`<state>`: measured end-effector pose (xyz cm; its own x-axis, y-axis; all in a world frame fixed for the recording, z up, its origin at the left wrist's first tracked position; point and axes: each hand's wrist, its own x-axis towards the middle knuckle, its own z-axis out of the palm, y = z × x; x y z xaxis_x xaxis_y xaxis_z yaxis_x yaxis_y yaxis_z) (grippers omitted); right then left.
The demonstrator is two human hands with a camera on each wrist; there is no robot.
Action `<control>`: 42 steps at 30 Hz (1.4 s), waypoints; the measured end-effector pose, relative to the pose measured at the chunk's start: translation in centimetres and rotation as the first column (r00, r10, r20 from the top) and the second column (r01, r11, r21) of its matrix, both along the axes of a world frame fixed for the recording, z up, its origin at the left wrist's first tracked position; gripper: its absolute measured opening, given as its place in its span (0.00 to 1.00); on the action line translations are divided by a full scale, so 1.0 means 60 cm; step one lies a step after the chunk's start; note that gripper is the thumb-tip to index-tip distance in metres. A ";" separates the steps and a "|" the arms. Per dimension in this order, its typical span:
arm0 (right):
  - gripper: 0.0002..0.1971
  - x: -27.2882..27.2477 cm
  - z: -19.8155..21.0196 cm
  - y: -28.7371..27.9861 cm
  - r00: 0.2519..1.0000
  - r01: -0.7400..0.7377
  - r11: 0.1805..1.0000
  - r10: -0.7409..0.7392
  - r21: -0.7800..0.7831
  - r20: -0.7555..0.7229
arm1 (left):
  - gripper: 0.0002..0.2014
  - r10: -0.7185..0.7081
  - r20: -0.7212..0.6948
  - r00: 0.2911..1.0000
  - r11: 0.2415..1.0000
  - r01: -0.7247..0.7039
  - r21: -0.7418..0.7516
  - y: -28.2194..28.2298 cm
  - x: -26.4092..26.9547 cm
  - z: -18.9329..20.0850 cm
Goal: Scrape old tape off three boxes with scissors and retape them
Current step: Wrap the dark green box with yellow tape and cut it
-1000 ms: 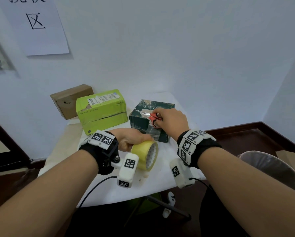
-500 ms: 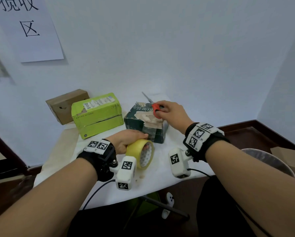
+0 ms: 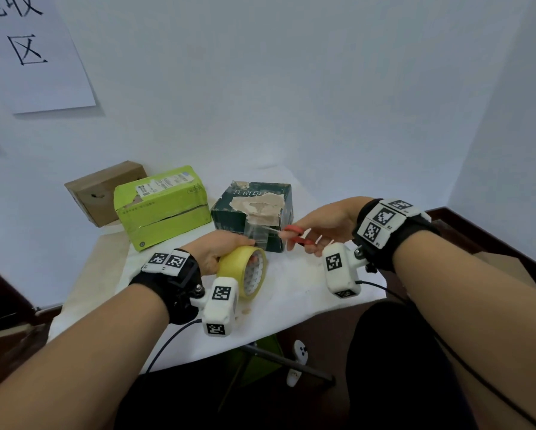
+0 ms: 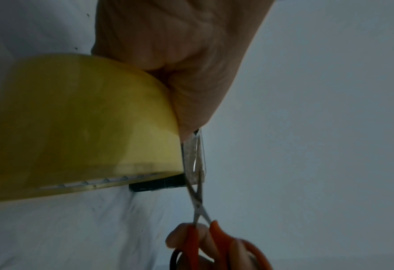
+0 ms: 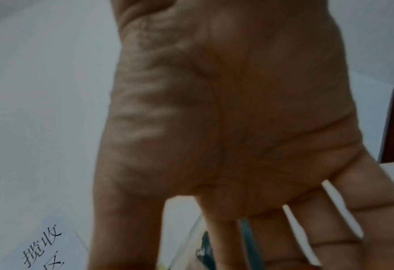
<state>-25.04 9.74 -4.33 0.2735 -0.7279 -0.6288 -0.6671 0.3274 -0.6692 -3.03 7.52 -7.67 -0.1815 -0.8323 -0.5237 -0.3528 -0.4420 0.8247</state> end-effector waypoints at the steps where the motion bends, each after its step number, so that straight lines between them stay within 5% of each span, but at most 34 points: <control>1: 0.26 -0.004 0.001 0.001 0.999 -0.006 1.000 0.007 0.010 -0.053 | 0.12 0.001 0.000 1.000 1.000 -0.001 -0.002 0.000 0.000 -0.001; 4: 0.17 -0.008 0.002 0.002 0.990 0.042 0.999 -0.037 0.034 -0.134 | 0.12 -0.002 0.017 1.000 1.000 0.003 -0.008 0.000 -0.002 0.000; 10: 0.27 0.003 -0.014 -0.020 0.999 0.016 0.999 -0.015 0.028 -0.047 | 0.15 0.000 0.027 1.000 1.000 0.001 -0.015 0.002 -0.003 0.001; 22: 0.16 0.006 -0.009 -0.030 0.995 0.007 0.998 -0.013 -0.058 -0.097 | 0.04 -0.016 -0.009 1.000 1.000 0.016 -0.022 0.007 -0.003 0.003; 42: 0.09 0.041 0.005 -0.044 0.984 -0.030 0.999 0.022 -0.043 -0.177 | 0.10 -0.016 0.013 1.000 1.000 0.016 -0.008 0.007 0.003 0.005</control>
